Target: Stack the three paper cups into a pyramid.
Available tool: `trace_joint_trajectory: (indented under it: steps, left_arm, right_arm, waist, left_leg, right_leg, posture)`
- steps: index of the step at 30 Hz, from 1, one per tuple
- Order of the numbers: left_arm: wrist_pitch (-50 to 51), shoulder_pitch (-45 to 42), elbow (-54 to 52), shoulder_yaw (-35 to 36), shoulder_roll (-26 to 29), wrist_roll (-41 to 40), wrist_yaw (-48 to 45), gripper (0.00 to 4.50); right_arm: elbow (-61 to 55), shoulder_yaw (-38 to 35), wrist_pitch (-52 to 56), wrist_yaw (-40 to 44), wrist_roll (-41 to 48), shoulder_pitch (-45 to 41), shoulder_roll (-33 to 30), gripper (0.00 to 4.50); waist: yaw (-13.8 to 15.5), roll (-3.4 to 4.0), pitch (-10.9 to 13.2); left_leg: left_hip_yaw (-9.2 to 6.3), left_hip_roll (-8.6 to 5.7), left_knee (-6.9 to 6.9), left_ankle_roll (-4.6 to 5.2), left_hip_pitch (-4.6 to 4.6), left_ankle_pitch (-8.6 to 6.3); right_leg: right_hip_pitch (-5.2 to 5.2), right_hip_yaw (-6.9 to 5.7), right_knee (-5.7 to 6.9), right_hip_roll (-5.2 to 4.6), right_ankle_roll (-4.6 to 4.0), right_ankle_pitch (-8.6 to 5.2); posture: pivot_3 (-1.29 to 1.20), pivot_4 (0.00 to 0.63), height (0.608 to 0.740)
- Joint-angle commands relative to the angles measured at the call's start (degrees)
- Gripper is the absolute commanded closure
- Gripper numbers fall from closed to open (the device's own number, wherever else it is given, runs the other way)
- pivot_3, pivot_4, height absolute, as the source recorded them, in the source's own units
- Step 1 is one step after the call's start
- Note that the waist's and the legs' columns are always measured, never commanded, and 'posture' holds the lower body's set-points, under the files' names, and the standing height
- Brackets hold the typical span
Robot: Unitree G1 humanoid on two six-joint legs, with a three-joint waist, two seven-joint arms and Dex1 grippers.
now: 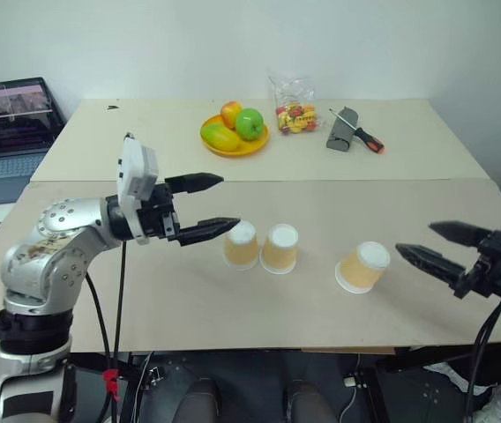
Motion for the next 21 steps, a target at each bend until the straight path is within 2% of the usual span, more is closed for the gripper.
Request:
trace_joint_trajectory:
  steps: [1, 6, 13, 21]
  left_arm:
    - [0.0, 1.5, -2.1, 0.3, 6.2, 0.8, -4.2, 0.05]
    - [-0.8, 1.1, -1.5, 1.2, 9.7, 0.3, -6.1, 0.05]
    - [-1.4, -0.3, -3.2, -0.9, 7.5, -0.2, -4.8, 0.05]
    - [-1.0, -1.4, -3.4, -1.4, 6.0, -0.8, -3.3, 0.05]
  right_arm:
    - [-1.5, 4.0, -2.8, -1.1, -0.4, -2.0, 2.0, 0.00]
    - [-0.4, 10.1, -3.8, -3.4, 0.5, -9.2, 4.7, 0.00]
    - [3.4, 16.4, -5.0, -2.4, -1.3, -14.9, 6.6, 0.00]
    - [8.4, 14.1, -7.0, 1.6, -4.4, -12.9, 4.2, 0.00]
  waist:
    - [-0.4, 0.00, 0.0]
    - [-0.7, 0.01, 0.0]
    - [0.0, -0.02, 0.0]
    - [0.3, -0.02, 0.0]
  left_leg:
    - [0.00, 0.01, 0.00, 0.00, 0.01, 0.00]
    - [0.01, 0.01, -0.02, 0.00, 0.01, 0.00]
    - [0.01, 0.00, -0.04, 0.00, -0.09, 0.00]
    - [0.01, 0.00, -0.04, 0.00, -0.09, 0.00]
  right_leg:
    - [-0.01, 0.01, 0.00, 0.02, 0.00, 0.00]
    - [-0.01, 0.02, -0.01, 0.01, 0.00, 0.00]
    - [-0.05, -0.02, -0.07, -0.02, 0.00, 0.00]
    - [-0.08, -0.01, -0.04, -0.01, 0.00, 0.00]
  posture:
    - [0.00, 0.150, 0.740]
    - [0.00, 0.150, 0.740]
    - [0.00, 0.150, 0.740]
    - [0.00, 0.150, 0.740]
